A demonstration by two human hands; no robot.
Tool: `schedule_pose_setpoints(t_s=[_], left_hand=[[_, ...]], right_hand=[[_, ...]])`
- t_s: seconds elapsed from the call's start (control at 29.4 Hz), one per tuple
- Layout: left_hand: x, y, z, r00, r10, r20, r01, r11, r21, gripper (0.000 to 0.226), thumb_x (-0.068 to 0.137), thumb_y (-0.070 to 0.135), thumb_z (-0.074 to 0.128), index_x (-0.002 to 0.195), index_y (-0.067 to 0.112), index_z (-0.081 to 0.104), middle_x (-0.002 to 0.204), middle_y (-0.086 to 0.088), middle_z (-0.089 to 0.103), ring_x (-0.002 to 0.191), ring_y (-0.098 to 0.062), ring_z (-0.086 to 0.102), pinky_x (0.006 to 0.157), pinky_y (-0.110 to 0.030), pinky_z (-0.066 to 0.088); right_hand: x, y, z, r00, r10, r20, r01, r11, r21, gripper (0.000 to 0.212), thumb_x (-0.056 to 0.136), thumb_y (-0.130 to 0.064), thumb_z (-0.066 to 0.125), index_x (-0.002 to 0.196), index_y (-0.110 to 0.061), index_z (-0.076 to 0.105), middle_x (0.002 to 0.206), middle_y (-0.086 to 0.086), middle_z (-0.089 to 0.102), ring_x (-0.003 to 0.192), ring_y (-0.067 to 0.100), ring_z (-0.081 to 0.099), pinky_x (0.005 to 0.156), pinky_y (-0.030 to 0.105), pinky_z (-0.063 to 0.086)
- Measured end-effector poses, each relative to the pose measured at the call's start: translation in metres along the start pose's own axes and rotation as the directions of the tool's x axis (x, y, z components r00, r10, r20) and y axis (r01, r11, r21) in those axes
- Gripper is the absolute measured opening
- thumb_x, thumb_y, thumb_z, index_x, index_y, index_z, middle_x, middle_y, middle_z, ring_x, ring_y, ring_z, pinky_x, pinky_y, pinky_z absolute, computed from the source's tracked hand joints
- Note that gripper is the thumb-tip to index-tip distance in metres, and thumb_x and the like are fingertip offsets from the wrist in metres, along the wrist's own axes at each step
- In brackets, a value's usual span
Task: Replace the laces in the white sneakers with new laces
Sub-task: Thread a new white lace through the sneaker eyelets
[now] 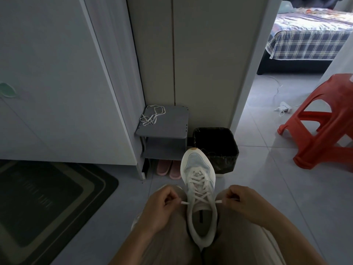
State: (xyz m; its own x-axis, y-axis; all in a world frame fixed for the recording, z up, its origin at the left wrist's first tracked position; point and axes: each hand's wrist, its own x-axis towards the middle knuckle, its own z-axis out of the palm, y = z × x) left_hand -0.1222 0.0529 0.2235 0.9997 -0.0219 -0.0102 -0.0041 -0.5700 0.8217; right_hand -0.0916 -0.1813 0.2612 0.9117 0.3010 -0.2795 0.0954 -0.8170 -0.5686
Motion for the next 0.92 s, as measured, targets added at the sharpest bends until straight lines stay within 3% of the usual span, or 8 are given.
schedule_pose_setpoints(t_s=[0.17,0.27,0.37,0.44,0.54,0.65,0.71,0.92], left_hand=[[-0.007,-0.003,0.006,0.997,0.069,-0.024,-0.065,0.990,0.123,0.023,0.087,0.021,0.061,0.069,0.028,0.048,0.067,0.012,0.051,0.076,0.005,0.052,0.064,-0.009,0.037],[-0.007,0.008,0.010,0.976,0.196,-0.099,-0.172,0.962,0.210,0.019,0.081,0.036,0.066,0.092,0.030,0.052,0.089,0.022,0.046,0.084,0.002,0.048,0.075,-0.012,0.038],[-0.006,0.016,0.036,0.973,0.225,0.039,-0.218,0.864,0.453,0.073,0.068,0.045,0.073,0.126,0.028,0.031,0.124,0.015,0.030,0.115,-0.008,0.036,0.097,-0.022,0.033],[-0.002,0.019,0.053,0.957,0.283,0.058,-0.264,0.777,0.571,0.087,0.047,0.042,0.086,0.116,0.021,0.036,0.122,0.002,0.038,0.100,-0.015,0.057,0.080,-0.022,0.048],[0.006,0.019,0.058,0.915,0.403,-0.016,-0.338,0.787,0.516,0.068,0.041,0.030,0.088,0.089,0.023,0.041,0.090,0.004,0.056,0.064,-0.005,0.059,0.053,-0.010,0.044],[0.003,0.022,0.050,0.849,0.525,-0.062,-0.418,0.738,0.530,0.020,0.070,0.030,0.060,0.083,0.026,0.046,0.076,0.010,0.060,0.059,0.000,0.057,0.056,-0.011,0.040],[0.000,0.018,0.051,0.829,0.553,-0.084,-0.442,0.739,0.508,0.010,0.076,0.030,0.047,0.083,0.024,0.050,0.078,0.008,0.062,0.062,-0.002,0.059,0.056,-0.012,0.044],[-0.002,0.008,0.055,0.811,0.570,-0.134,-0.473,0.773,0.423,0.009,0.080,0.027,0.049,0.086,0.022,0.044,0.092,0.007,0.052,0.073,-0.004,0.053,0.054,-0.017,0.048]], right_hand=[[-0.003,0.001,0.001,1.000,-0.023,-0.010,0.022,0.995,-0.101,0.020,0.091,-0.022,0.051,0.071,-0.025,0.047,0.070,-0.013,0.048,0.060,0.001,0.043,0.055,0.013,0.037],[-0.005,0.000,0.003,0.999,-0.049,-0.020,0.047,0.993,-0.107,0.019,0.091,-0.025,0.052,0.073,-0.030,0.047,0.076,-0.016,0.052,0.068,-0.001,0.049,0.060,0.012,0.039],[-0.003,-0.005,0.008,0.998,-0.066,-0.011,0.064,0.992,-0.108,0.009,0.090,-0.035,0.053,0.088,-0.026,0.054,0.088,-0.014,0.059,0.079,0.003,0.054,0.075,0.018,0.044],[-0.001,-0.009,0.012,0.997,-0.077,-0.004,0.076,0.991,-0.108,0.011,0.087,-0.038,0.055,0.091,-0.028,0.051,0.083,-0.017,0.054,0.077,0.002,0.052,0.079,0.021,0.044],[-0.001,-0.015,0.017,0.998,-0.065,-0.005,0.064,0.989,-0.130,0.025,0.082,-0.039,0.061,0.096,-0.032,0.041,0.081,-0.021,0.045,0.080,0.001,0.049,0.082,0.019,0.043],[0.001,-0.023,0.027,0.999,-0.022,-0.032,0.016,0.987,-0.159,0.044,0.082,-0.042,0.062,0.115,-0.031,0.036,0.110,-0.012,0.048,0.105,0.009,0.049,0.098,0.022,0.037],[0.001,-0.028,0.036,0.998,-0.009,-0.065,-0.003,0.983,-0.181,0.052,0.088,-0.043,0.055,0.130,-0.026,0.029,0.130,-0.004,0.042,0.118,0.012,0.044,0.100,0.021,0.032],[0.000,-0.025,0.054,0.960,-0.141,-0.240,0.083,0.968,-0.238,0.039,0.093,-0.046,0.042,0.124,-0.025,0.030,0.123,-0.008,0.042,0.085,0.003,0.041,0.071,0.008,0.037]])
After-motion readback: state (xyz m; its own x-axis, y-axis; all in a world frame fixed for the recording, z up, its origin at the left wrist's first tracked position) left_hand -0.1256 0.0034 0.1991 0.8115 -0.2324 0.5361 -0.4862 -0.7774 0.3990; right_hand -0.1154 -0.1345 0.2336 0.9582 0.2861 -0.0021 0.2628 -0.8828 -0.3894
